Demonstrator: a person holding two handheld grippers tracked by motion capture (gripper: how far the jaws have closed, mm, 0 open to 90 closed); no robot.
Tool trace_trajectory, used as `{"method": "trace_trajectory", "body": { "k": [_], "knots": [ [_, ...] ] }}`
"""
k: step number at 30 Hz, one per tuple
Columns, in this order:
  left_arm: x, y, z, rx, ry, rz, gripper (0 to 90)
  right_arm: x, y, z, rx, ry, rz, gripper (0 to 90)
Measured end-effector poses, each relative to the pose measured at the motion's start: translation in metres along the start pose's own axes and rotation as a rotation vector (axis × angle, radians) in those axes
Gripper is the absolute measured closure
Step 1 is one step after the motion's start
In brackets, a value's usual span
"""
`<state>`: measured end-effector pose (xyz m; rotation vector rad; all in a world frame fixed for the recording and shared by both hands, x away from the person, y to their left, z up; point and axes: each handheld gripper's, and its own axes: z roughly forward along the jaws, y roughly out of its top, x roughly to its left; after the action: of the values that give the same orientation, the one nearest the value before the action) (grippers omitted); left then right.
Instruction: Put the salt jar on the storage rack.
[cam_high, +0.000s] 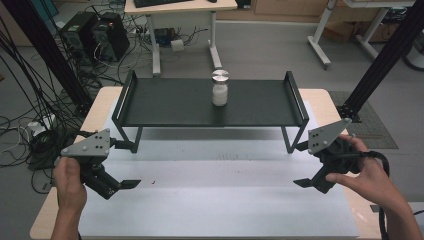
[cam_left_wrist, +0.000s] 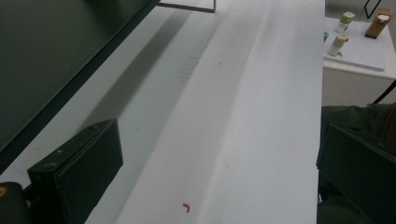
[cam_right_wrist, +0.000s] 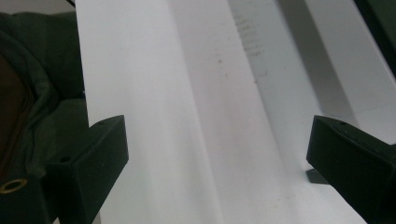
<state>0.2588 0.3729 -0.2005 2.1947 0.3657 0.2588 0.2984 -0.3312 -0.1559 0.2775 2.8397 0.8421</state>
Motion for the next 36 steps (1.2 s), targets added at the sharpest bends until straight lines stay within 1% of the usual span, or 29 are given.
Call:
{"method": "trace_trajectory", "body": {
  "k": [3, 7, 9, 10, 14, 17, 22, 32, 33, 36],
  "knots": [
    [0.000, 0.000, 0.000, 0.003, 0.001, 0.000, 0.7, 0.003, 0.003, 0.006, 0.040, 0.002, 0.000, 5.2],
    [0.001, 0.000, 0.000, 0.003, 0.002, -0.003, 0.7, 0.004, 0.005, 0.011, 0.057, 0.018, -0.010, 5.3],
    [0.001, 0.000, 0.000, 0.001, 0.001, -0.002, 0.6, 0.008, 0.009, 0.014, 0.087, 0.015, -0.020, 5.4],
    [0.001, 0.000, 0.001, 0.001, 0.001, 0.001, 0.7, 0.008, 0.009, 0.015, 0.092, 0.014, -0.018, 5.4],
    [0.001, 0.001, 0.002, 0.005, 0.000, 0.000, 0.7, 0.008, 0.006, 0.015, 0.091, 0.019, -0.009, 5.4],
    [0.001, 0.002, 0.005, 0.018, 0.002, 0.002, 0.7, 0.006, 0.002, 0.015, 0.092, 0.020, 0.001, 5.4],
    [0.002, 0.003, 0.007, 0.017, -0.002, 0.002, 0.7, 0.004, -0.001, 0.018, 0.102, 0.027, 0.010, 5.4],
    [0.006, 0.005, 0.011, 0.024, -0.011, 0.010, 0.7, 0.001, -0.002, 0.019, 0.100, 0.029, 0.010, 5.4],
    [0.006, 0.005, 0.012, 0.025, -0.011, 0.002, 0.7, 0.000, -0.002, 0.019, 0.099, 0.031, 0.010, 5.4],
    [0.006, 0.005, 0.012, 0.029, -0.011, 0.003, 0.7, -0.001, -0.002, 0.020, 0.102, 0.031, 0.011, 5.4]
  ]
}}
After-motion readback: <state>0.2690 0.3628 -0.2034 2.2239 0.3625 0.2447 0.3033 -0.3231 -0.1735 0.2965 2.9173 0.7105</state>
